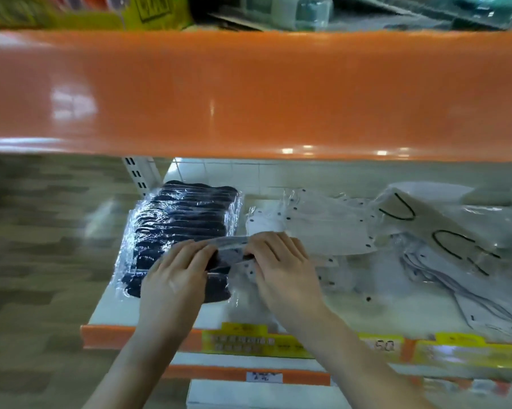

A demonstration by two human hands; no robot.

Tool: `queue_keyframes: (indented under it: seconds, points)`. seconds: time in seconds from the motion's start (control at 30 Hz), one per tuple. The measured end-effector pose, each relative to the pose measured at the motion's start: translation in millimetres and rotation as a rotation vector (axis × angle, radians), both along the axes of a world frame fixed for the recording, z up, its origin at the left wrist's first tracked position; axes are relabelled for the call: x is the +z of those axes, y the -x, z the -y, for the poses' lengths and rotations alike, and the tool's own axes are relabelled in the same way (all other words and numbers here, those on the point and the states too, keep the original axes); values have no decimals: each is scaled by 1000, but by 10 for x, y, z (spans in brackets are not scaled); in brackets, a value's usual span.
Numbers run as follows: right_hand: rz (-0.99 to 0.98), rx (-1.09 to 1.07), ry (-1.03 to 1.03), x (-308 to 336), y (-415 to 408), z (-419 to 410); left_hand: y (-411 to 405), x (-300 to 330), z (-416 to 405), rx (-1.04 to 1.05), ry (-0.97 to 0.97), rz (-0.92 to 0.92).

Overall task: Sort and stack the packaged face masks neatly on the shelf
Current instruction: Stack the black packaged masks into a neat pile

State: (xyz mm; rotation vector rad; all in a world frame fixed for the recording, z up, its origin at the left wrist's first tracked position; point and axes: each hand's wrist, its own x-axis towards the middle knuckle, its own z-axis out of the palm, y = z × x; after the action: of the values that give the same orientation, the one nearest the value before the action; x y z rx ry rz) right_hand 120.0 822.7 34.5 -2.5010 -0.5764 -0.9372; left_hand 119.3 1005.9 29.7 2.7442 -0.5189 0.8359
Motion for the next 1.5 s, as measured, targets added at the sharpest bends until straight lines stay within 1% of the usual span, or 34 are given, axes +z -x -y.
queue_keyframes:
  seconds: [0.17, 0.3, 0.4, 0.57, 0.67, 0.73, 0.87, 1.03, 1.2, 1.3, 1.37, 1.5]
  points:
    - [-84, 78, 38, -118, -28, -433, -93, -181, -527, 20, -34, 30]
    - [-195, 81, 137, -343, 30, -638, -76, -406, -796, -70, -49, 20]
    - [-240, 59, 155, -457, 85, -723, -68, -544, -952, -168, -59, -57]
    - [-334, 17, 173, -591, 156, -836, -95, -777, -1176, -188, -23, -223]
    - [-370, -2, 176, -671, 164, -882, -83, -824, -1254, -227, -39, -290]
    - [-368, -18, 174, -719, 164, -900, -100, -822, -1260, -226, -53, -316]
    - [-357, -34, 157, -720, 165, -968, -111, -789, -1204, -166, -10, -330]
    - [-350, -21, 117, -712, 183, -996, -75, -774, -1146, -120, -16, -320]
    - [-356, -4, 106, -740, 181, -981, -15, -788, -1064, -135, 36, -272]
    - [-314, 7, 70, -661, 193, -963, 11, -765, -962, -157, 84, -259]
    - [-299, -9, 20, -569, 208, -900, 18, -718, -848, -176, 113, -251]
    - [-285, -52, -16, -485, 231, -647, 1, -573, -550, -180, 146, -247]
